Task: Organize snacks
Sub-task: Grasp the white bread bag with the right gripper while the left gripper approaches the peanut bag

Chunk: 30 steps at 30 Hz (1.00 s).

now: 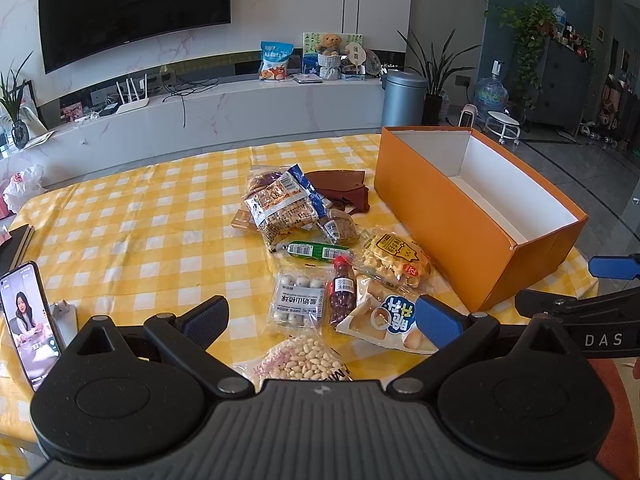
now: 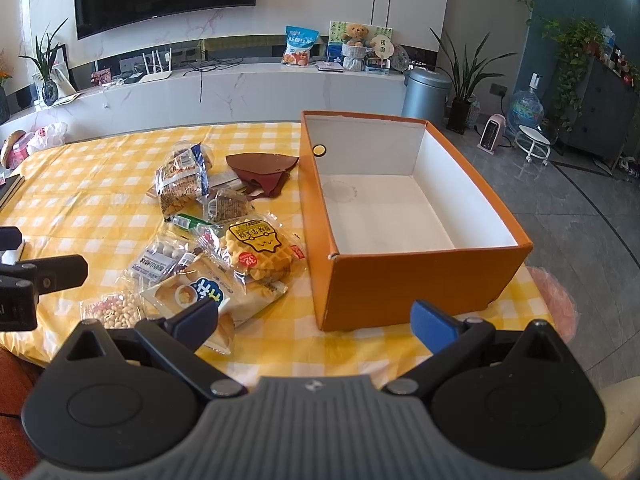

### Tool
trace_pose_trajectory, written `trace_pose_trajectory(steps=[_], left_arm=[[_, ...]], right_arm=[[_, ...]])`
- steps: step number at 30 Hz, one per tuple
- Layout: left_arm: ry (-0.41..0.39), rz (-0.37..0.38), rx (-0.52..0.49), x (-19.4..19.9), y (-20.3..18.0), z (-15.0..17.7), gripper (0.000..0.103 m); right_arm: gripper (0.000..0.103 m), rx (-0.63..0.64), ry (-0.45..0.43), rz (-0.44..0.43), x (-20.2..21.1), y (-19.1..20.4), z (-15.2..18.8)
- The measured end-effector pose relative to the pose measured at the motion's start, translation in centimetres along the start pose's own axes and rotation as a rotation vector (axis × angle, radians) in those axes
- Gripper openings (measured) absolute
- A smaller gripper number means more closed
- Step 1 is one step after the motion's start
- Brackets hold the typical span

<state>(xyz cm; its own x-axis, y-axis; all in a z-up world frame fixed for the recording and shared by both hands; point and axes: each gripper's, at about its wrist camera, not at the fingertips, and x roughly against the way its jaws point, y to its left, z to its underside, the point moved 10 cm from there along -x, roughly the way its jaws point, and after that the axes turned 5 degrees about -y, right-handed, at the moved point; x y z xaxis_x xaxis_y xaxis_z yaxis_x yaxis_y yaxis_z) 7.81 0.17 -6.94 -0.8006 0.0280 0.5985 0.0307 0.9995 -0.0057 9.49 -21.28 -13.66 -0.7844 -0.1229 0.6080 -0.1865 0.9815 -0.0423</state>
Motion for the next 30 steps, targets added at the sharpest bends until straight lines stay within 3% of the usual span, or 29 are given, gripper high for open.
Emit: trace_pose_trajectory(steps=[6,10,15,19,22,30], left_arm=[[-0.007,0.024,0.055,-0.3,0.7,0.5,0.103],[0.022,0.054,0.098,-1.0,1.2,2.0,0.103],[0.071,0.124,0.105,-2.7,0.9,4.5,0.084],[0.069,0.120,-0.028,-3.5,1.0,5.9,0.087],[0.051,0.101,-0.168,-4.0,1.0,6.5,0.099],[0.115,0.098,-0.420,-7.1,0.8,8.8,0.103]], right_arm=[[0.100,0.002,-0.009,-0.007,-0.2,0.2,0.1],[0.100,0.004,-0.069,-0.068,-0.5,0.7,0.7],[0.100,0.020,-0.025,-0.134,-2.4,2.3,3.0],[0.086,0.031,0.024,-0.201,-3.6,4.2,4.5],[0.085,0.047,0.046,-0.230,-4.5,5.4,4.8],[0.085,0.010,0.114,-0.278,-7.1,7.3,4.9]])
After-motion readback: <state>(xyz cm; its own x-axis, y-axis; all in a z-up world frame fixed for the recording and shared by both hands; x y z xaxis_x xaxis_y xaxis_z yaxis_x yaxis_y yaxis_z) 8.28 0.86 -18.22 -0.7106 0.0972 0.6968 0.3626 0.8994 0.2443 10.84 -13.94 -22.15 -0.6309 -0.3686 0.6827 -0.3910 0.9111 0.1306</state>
